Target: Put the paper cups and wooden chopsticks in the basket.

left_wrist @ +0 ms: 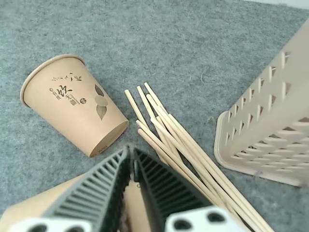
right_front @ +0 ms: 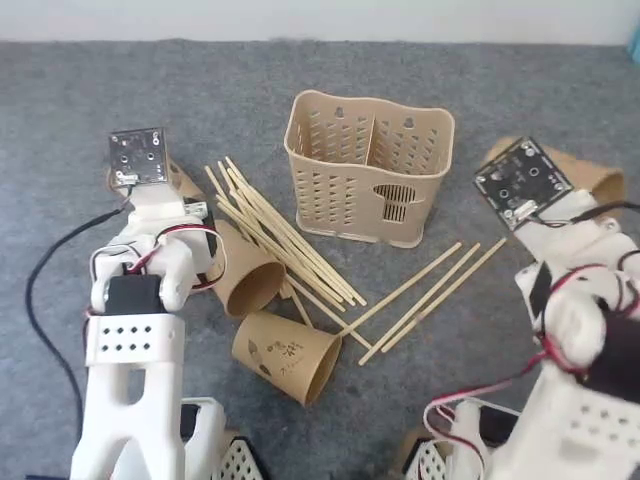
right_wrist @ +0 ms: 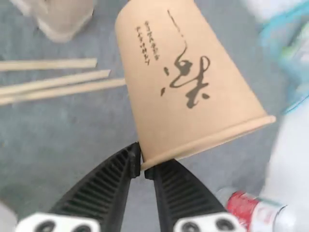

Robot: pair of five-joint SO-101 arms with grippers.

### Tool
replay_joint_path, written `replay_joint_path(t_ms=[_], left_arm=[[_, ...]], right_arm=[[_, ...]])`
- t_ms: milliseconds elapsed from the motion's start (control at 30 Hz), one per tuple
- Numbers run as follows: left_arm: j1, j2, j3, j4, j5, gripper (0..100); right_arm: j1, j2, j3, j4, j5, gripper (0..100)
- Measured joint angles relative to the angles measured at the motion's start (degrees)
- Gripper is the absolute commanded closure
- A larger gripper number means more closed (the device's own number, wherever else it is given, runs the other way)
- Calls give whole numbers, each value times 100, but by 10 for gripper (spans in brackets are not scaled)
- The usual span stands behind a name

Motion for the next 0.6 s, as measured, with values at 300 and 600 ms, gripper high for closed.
replay_joint_path(t_ms=[300,600], left_arm=[[0,0,0,0,0,987],[0,0,79,-62,0,987]], right_arm=[[-712,237,-554,-668,-9,990],[-1301,1846,-1442,-905,501,990]])
